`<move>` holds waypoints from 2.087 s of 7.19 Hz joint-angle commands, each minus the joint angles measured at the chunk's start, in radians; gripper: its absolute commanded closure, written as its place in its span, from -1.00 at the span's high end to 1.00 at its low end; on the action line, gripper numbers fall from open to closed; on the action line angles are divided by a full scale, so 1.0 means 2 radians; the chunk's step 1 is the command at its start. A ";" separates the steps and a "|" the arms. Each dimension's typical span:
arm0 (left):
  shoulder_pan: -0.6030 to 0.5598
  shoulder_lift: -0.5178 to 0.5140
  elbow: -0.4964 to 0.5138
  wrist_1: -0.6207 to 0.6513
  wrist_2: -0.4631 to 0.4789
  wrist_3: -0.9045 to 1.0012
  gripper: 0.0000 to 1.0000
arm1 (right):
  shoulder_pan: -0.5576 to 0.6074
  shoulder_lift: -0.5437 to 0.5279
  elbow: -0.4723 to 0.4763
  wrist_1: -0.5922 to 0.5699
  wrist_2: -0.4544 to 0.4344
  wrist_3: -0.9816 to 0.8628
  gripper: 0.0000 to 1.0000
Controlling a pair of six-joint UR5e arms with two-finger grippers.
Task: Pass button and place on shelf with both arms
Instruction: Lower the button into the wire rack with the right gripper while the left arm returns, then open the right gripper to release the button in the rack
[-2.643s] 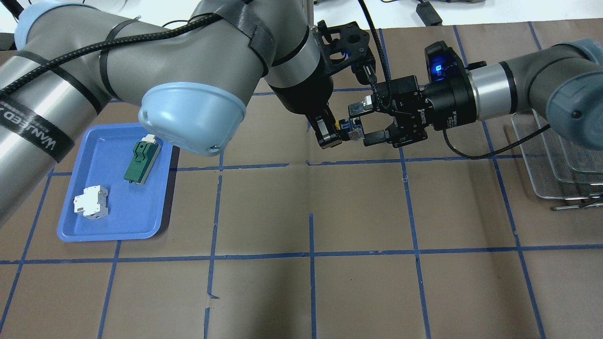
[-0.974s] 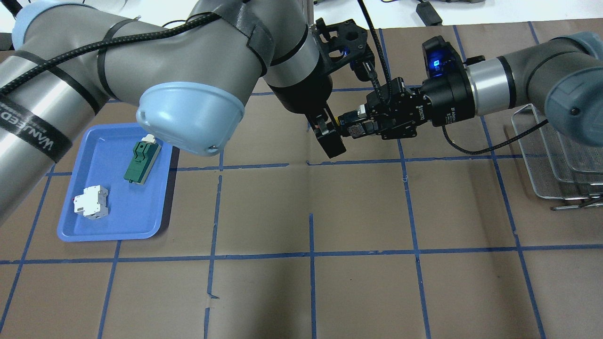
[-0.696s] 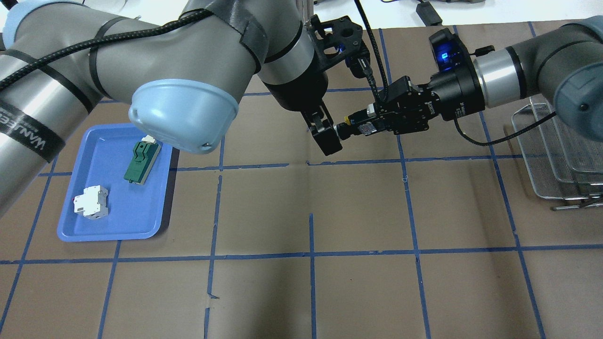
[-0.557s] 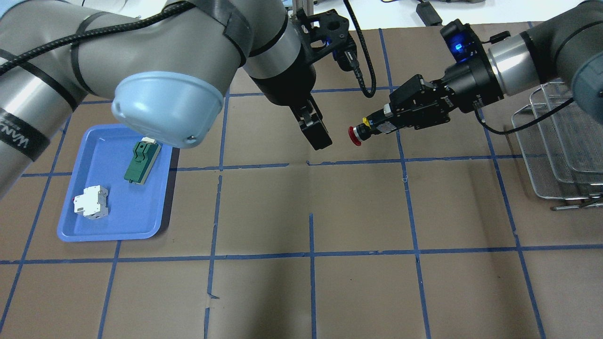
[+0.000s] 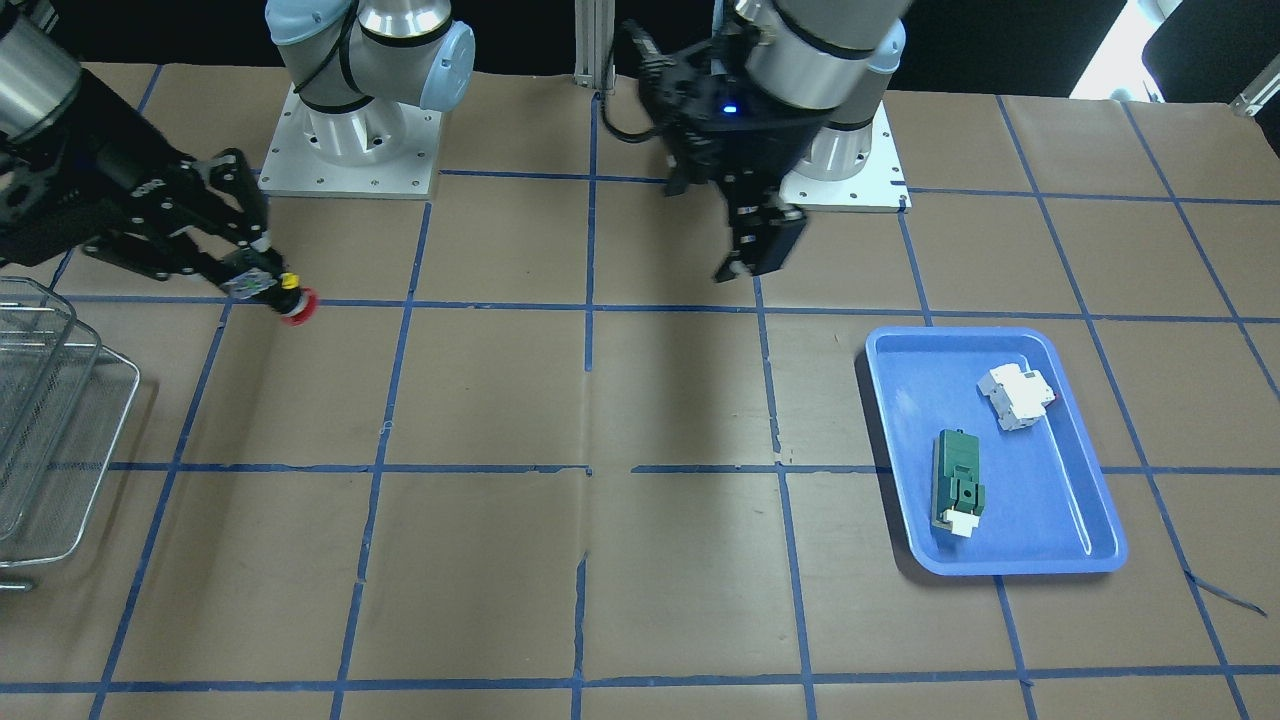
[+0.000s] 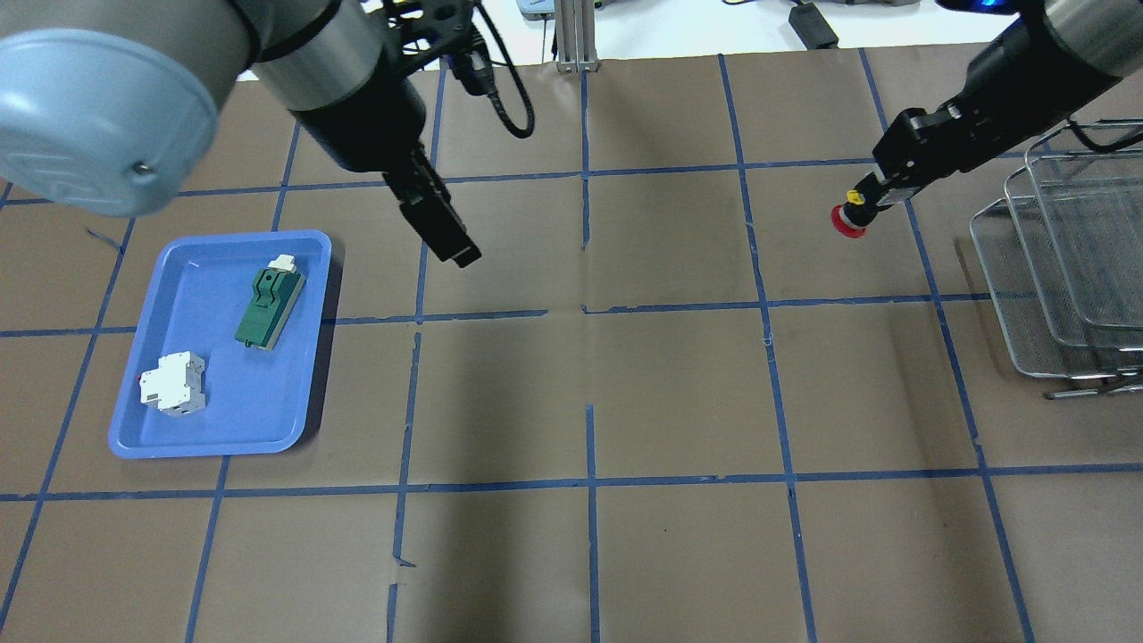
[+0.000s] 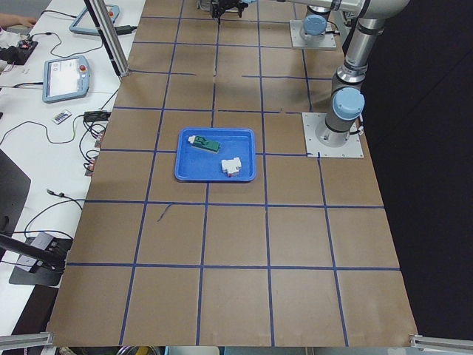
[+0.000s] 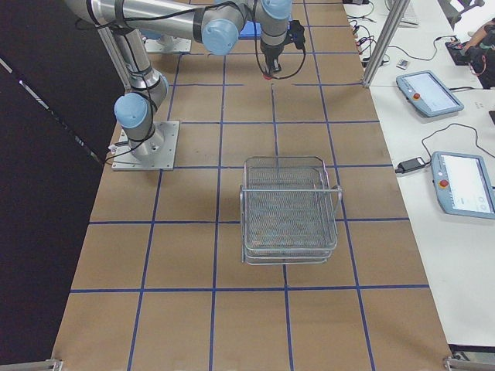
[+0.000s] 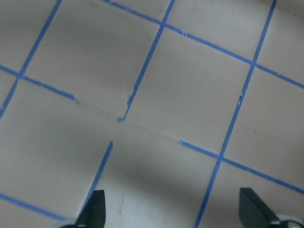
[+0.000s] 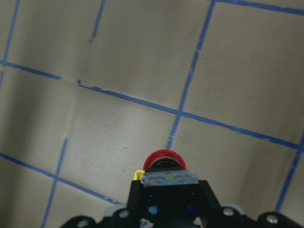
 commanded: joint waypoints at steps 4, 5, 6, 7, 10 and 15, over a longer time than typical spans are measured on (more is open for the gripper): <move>0.067 0.028 -0.002 -0.030 0.074 -0.253 1.00 | -0.069 0.000 -0.004 -0.077 -0.123 -0.040 -0.70; 0.064 0.027 -0.001 -0.030 0.076 -0.316 1.00 | -0.111 0.003 -0.001 -0.079 -0.122 -0.093 -0.70; 0.064 0.028 -0.002 -0.031 0.077 -0.356 1.00 | -0.136 0.012 0.000 -0.093 -0.122 -0.109 -0.70; 0.059 0.033 -0.013 -0.031 0.077 -0.362 1.00 | -0.141 0.028 -0.004 -0.113 -0.122 -0.113 -0.70; 0.048 0.042 -0.057 0.056 0.124 -0.408 1.00 | -0.153 0.064 -0.005 -0.126 -0.124 -0.121 -0.56; 0.054 0.035 -0.042 0.039 0.116 -0.400 1.00 | -0.205 0.109 0.001 -0.151 -0.121 -0.233 -0.50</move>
